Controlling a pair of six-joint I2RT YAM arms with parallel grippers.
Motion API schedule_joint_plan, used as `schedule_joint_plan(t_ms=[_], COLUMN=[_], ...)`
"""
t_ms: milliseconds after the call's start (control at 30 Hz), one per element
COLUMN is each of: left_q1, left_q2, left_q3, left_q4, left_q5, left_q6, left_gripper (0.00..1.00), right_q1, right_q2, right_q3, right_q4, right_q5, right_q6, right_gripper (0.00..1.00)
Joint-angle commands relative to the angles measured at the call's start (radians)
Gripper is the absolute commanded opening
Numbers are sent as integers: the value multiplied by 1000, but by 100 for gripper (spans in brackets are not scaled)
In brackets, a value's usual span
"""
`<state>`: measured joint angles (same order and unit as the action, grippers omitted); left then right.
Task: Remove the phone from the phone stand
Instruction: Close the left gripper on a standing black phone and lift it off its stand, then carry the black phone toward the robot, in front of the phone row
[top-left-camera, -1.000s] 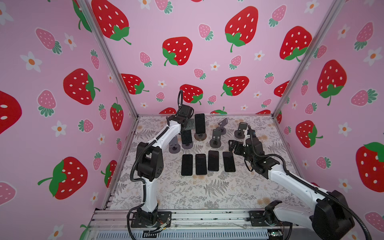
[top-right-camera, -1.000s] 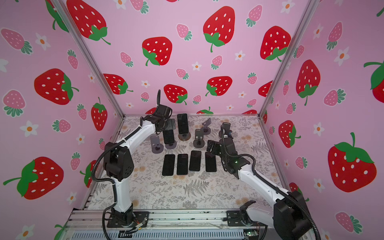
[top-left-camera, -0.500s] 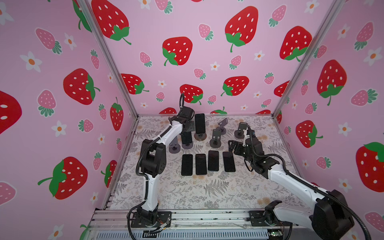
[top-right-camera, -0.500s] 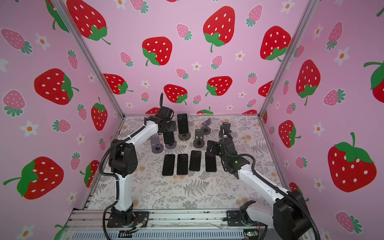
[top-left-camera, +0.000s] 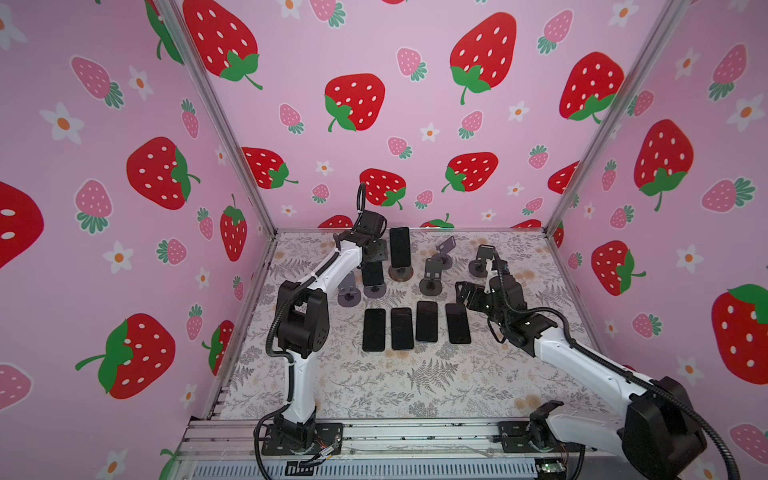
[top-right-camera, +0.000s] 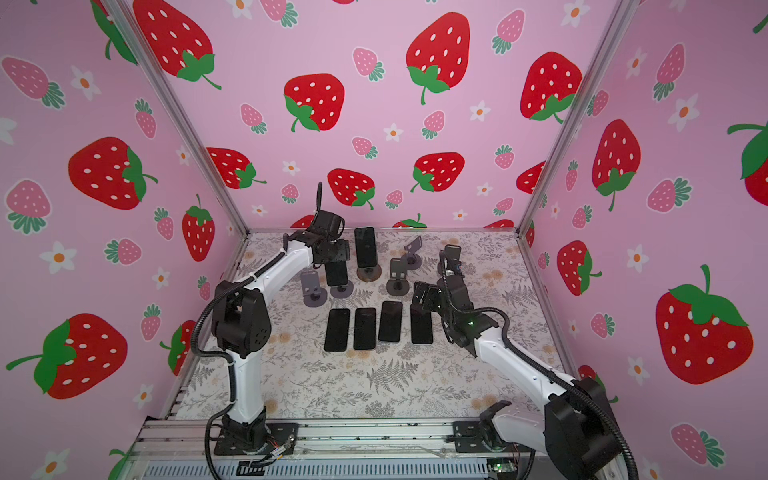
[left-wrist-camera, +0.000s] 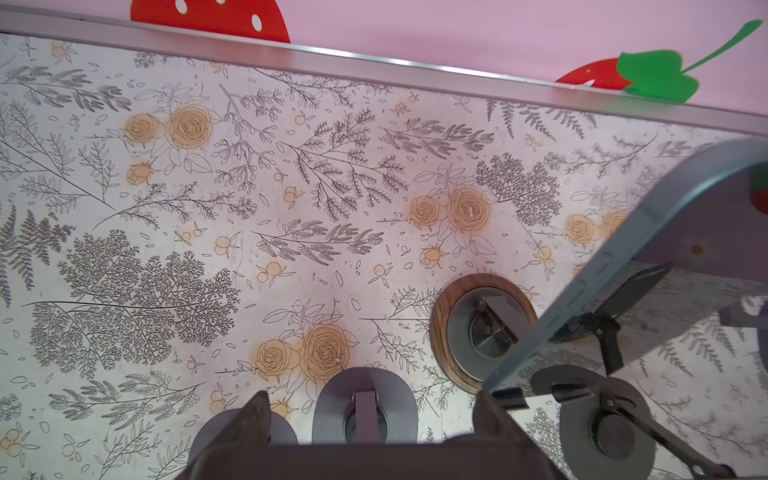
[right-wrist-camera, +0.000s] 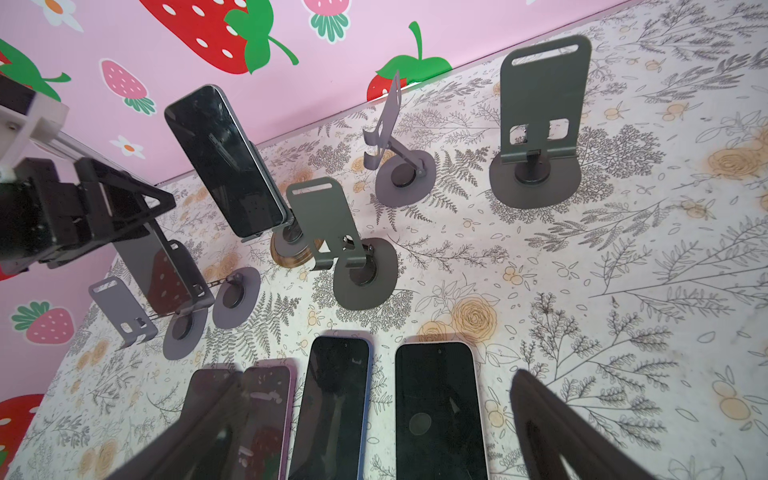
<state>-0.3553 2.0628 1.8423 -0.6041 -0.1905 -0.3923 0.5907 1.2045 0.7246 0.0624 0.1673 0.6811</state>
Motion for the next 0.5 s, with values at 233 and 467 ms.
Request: schedule_joint_plan(t_ms=[233, 467], left_q1=[-9, -13], left_q2=[-170, -305], left_q3=[-14, -161], left_q4=[-46, -78], left_q5=[14, 138], left_q6=[19, -14], left_gripper=[67, 67], right_q1=[-3, -3], right_q2=[20, 37], right_q3=[7, 16], right_q4=[23, 37], right_q5=[0, -1], right_q6=[19, 11], right_gripper=[100, 100])
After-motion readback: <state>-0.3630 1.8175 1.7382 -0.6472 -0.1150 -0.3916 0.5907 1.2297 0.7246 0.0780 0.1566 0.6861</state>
